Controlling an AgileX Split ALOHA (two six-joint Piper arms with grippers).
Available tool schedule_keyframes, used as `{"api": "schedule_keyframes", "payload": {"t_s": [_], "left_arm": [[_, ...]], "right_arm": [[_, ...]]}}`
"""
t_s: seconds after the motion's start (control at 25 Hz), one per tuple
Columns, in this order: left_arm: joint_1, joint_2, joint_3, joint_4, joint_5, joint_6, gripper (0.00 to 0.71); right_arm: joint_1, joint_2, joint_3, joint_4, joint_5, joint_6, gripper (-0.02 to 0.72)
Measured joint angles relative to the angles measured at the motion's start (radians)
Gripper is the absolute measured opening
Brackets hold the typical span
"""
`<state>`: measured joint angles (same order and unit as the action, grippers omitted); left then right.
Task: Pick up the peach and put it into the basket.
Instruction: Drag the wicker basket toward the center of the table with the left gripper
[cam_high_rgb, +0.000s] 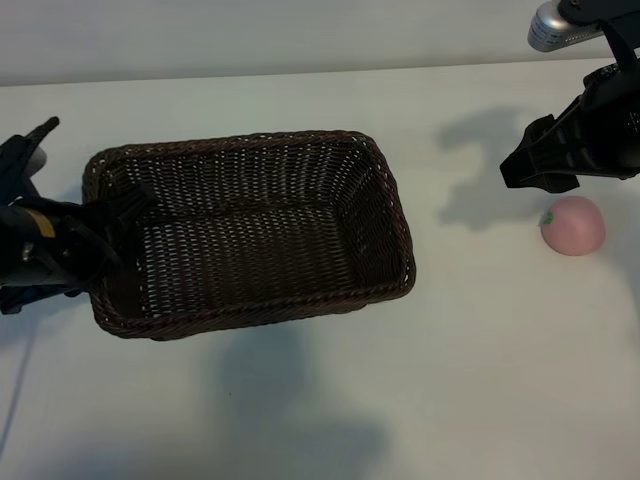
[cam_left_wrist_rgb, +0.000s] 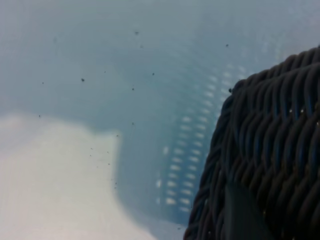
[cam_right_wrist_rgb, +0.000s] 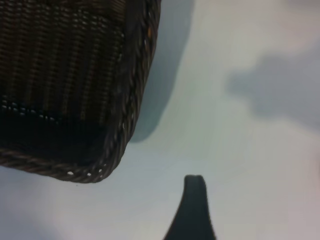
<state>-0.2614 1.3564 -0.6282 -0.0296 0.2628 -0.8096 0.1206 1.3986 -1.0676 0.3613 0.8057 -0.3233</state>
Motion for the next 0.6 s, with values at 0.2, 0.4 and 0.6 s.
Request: {"api": "schedule_keyframes", "payload": {"t_s": [0.2,0.4,0.6], "left_arm": [[0.0,-0.042,0.0,-0.006,-0.013,-0.023,0.324],[0.0,-0.079,0.0,-0.008,-0.025,-0.046,0.324],[0.032,-0.086,0.0,-0.014,-0.045,-0.049,0.324]], "right_arm": [[0.0,0.0,0.0,0.0,0.001,0.0,0.587],[0.0,0.0,0.0,0.0,0.003,0.0,0.587],[0.0,0.0,0.0,0.0,0.005,0.0,0.587]]}}
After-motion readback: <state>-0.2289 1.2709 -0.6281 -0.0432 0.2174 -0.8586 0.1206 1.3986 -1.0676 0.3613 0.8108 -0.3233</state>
